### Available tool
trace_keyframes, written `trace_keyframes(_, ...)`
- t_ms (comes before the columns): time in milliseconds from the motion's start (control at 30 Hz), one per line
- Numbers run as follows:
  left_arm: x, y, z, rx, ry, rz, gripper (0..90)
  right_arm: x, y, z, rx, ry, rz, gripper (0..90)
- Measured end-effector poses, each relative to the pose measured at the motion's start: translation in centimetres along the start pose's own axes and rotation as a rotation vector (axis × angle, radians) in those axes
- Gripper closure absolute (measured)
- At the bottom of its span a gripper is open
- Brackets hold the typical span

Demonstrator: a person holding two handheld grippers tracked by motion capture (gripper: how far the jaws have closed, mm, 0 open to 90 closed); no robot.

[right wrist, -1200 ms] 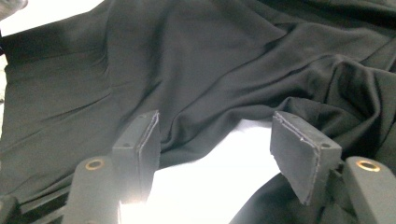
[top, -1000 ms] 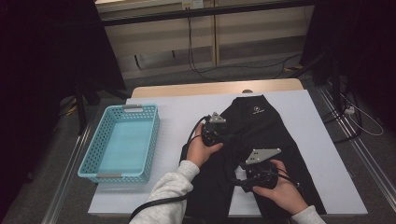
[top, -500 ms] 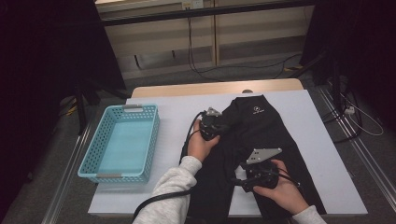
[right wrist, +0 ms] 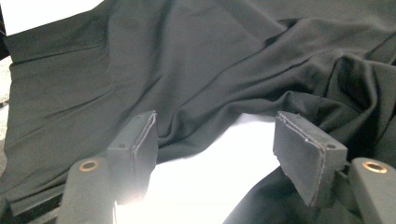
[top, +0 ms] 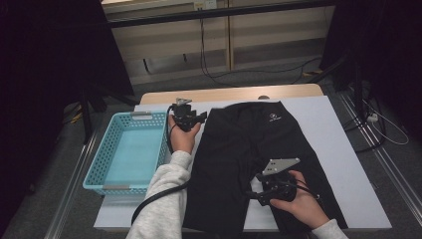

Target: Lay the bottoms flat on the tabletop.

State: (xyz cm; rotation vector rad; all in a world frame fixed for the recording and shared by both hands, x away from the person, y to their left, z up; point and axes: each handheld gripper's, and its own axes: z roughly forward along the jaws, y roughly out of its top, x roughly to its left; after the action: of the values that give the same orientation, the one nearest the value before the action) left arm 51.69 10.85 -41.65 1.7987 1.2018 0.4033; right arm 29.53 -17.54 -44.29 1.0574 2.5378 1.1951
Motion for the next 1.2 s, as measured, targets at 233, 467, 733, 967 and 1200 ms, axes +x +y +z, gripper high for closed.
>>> trace_keyframes(233, -1.5, -1.5, 0.1, 0.129, -0.092, 0.035, 28.4, 0.1, 0.2, 0.1, -0.003, -0.007, -0.005, 29.1)
trace_keyframes(467, -2.7, -3.3, -1.8, 0.185, -0.143, 0.091, 18.1, 0.4, 0.1, 0.0, -0.012, -0.024, -0.013, 26.0)
trace_keyframes(733, -3.5, -5.2, -4.9, 0.217, -0.180, 0.116, 11.6, -0.2, 0.1, -0.4, -0.053, -0.075, 0.007, 21.2)
trace_keyframes(967, -3.4, -6.3, -6.9, 0.205, -0.191, 0.123, 9.2, -1.0, 0.4, -0.6, -0.080, -0.115, 0.023, 18.6)
trace_keyframes(1200, -3.1, -7.6, -7.5, 0.233, -0.198, 0.124, 6.9, -1.6, 0.8, -0.4, -0.102, -0.141, 0.039, 16.5)
